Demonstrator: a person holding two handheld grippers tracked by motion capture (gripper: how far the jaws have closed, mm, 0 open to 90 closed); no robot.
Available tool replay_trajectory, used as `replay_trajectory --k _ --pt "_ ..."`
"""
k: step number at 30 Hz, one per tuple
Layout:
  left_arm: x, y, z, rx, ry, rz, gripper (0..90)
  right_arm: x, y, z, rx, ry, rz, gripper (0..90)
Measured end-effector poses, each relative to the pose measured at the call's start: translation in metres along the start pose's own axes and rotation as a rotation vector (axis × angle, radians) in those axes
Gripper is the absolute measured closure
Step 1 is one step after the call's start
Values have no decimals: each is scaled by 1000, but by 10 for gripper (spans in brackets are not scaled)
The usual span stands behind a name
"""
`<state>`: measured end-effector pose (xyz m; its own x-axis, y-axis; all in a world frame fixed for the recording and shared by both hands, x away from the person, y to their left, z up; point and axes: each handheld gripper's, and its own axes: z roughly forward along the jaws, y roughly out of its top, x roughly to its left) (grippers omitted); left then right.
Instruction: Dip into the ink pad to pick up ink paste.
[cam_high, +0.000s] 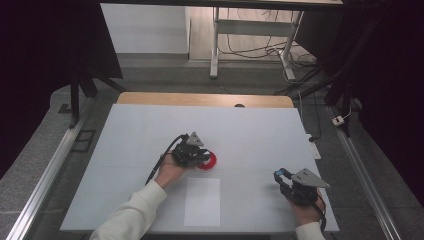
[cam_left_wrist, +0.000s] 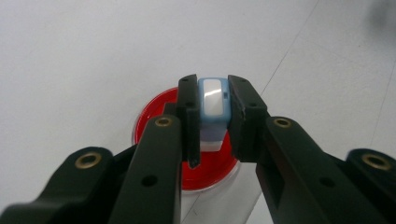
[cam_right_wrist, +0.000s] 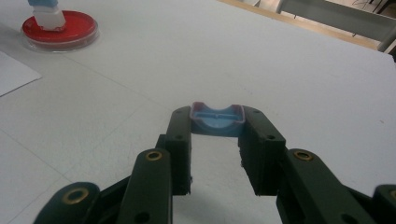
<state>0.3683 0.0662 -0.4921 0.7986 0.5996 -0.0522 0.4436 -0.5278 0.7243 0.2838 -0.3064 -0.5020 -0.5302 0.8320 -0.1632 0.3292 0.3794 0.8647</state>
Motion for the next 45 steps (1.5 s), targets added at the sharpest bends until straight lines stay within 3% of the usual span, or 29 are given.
replay_trajectory --k 22,26,29,37,45 --pt "-1 -1 4 13 8 3 757 0 0 0 0 1 -2 654" --pt "-2 0 6 24 18 20 757 1 0 0 -5 4 1 654" --pt "-2 -1 6 22 16 7 758 1 0 0 0 1 -2 654" --pt "-6 -1 6 36 37 32 760 1 0 0 -5 5 0 654" --pt "-4 -3 6 28 26 25 761 1 0 0 -1 4 -2 654"
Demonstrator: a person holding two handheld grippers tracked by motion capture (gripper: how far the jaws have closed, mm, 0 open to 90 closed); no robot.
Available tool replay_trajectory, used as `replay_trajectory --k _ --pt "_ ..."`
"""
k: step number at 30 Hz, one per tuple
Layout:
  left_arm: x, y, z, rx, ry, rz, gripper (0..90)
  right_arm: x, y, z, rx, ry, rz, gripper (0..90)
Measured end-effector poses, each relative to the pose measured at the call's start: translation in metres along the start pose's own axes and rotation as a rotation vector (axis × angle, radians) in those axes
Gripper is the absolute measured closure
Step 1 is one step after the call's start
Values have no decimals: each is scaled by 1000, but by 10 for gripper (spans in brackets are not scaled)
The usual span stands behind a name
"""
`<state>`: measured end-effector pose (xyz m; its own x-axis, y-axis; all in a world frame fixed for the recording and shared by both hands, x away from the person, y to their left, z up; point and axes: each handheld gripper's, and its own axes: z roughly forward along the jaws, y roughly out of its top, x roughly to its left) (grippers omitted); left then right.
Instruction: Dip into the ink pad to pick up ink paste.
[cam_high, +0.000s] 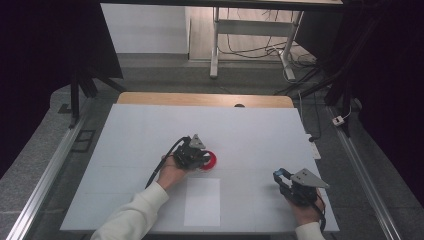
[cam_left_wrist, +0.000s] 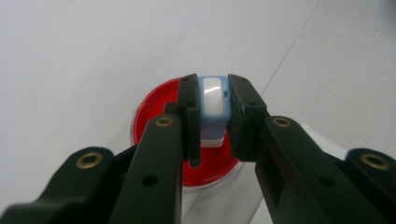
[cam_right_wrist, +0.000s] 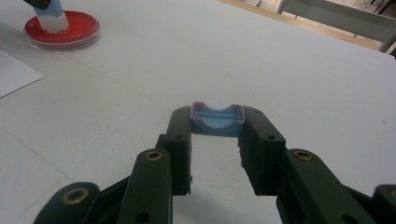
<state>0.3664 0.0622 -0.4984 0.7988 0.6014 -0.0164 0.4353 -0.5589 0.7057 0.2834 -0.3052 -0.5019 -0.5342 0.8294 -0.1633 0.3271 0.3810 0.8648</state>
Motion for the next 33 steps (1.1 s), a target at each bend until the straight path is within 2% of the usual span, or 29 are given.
replay_trajectory --k 16,19,22,33 --pt "0 -1 -1 -4 -4 -8 759 0 0 0 -5 3 3 654" --pt "1 0 -4 -23 -8 -13 758 0 0 1 -3 3 2 654" --pt "1 1 -10 -43 6 -10 757 -1 0 1 -4 3 4 654" --pt "4 2 -17 -88 -29 -34 757 -2 0 0 -4 1 2 654"
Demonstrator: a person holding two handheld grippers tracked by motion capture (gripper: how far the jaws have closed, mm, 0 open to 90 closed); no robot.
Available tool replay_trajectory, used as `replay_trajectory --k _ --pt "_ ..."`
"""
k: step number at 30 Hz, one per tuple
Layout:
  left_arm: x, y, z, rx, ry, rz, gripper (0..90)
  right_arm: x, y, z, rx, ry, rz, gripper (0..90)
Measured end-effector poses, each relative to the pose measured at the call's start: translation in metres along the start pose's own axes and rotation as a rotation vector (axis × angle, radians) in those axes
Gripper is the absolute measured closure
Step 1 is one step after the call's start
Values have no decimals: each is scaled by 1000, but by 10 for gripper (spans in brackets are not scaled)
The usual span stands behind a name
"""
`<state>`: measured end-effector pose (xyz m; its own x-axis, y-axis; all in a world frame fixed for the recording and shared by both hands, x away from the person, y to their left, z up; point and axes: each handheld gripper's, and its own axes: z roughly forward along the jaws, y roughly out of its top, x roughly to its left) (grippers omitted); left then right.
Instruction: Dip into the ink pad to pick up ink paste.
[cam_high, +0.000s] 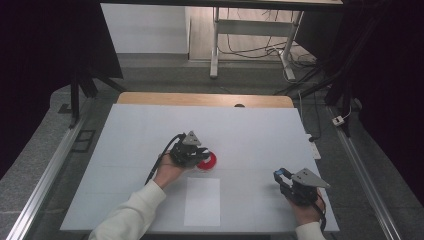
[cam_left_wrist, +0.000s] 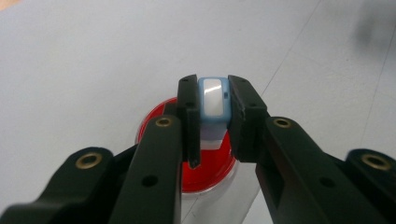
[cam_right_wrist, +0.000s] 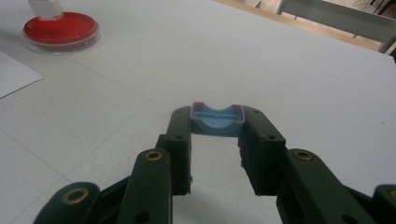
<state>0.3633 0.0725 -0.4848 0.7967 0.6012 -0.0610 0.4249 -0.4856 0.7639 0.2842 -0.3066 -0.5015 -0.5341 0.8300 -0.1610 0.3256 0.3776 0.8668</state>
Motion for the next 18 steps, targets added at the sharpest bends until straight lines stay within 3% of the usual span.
replay_trajectory --k 12,18 --pt "6 3 -19 -58 -32 -17 756 0 0 0 1 1 -2 654" --pt "7 5 -31 -76 -22 -12 756 0 0 1 1 1 -3 654"
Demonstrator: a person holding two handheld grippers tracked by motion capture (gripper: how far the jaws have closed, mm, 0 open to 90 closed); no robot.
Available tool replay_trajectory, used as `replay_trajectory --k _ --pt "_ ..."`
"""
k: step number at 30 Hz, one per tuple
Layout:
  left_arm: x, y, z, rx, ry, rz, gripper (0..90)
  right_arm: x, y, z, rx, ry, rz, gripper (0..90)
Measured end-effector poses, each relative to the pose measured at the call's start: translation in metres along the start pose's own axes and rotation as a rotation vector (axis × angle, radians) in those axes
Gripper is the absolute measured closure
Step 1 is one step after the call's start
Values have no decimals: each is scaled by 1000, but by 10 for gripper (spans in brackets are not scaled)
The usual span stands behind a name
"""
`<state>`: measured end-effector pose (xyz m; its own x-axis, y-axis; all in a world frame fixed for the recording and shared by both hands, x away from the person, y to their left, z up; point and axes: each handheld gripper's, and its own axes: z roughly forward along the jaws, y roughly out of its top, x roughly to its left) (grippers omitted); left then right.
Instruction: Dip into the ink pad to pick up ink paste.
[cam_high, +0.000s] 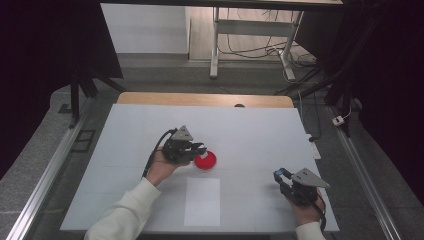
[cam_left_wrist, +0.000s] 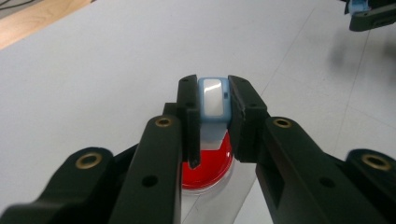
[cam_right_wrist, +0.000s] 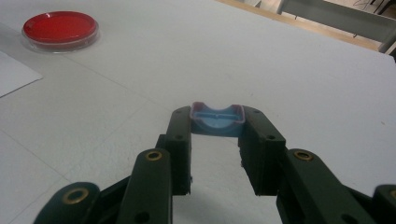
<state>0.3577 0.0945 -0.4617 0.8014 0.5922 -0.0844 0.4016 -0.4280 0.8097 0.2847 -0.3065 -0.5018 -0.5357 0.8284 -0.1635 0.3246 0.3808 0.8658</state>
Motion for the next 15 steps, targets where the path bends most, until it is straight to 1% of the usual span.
replay_trajectory --k 6,8,12,15 --pt "0 1 -7 -13 -10 -2 756 0 0 0 -4 -1 0 654" --pt "0 2 -8 -22 -18 -9 756 0 0 0 -2 -2 -1 654" --pt "1 2 -10 -22 -17 -10 756 0 0 0 -2 -2 -1 654" --pt "1 2 -12 -27 -30 -18 756 0 0 0 -1 -4 -2 654"
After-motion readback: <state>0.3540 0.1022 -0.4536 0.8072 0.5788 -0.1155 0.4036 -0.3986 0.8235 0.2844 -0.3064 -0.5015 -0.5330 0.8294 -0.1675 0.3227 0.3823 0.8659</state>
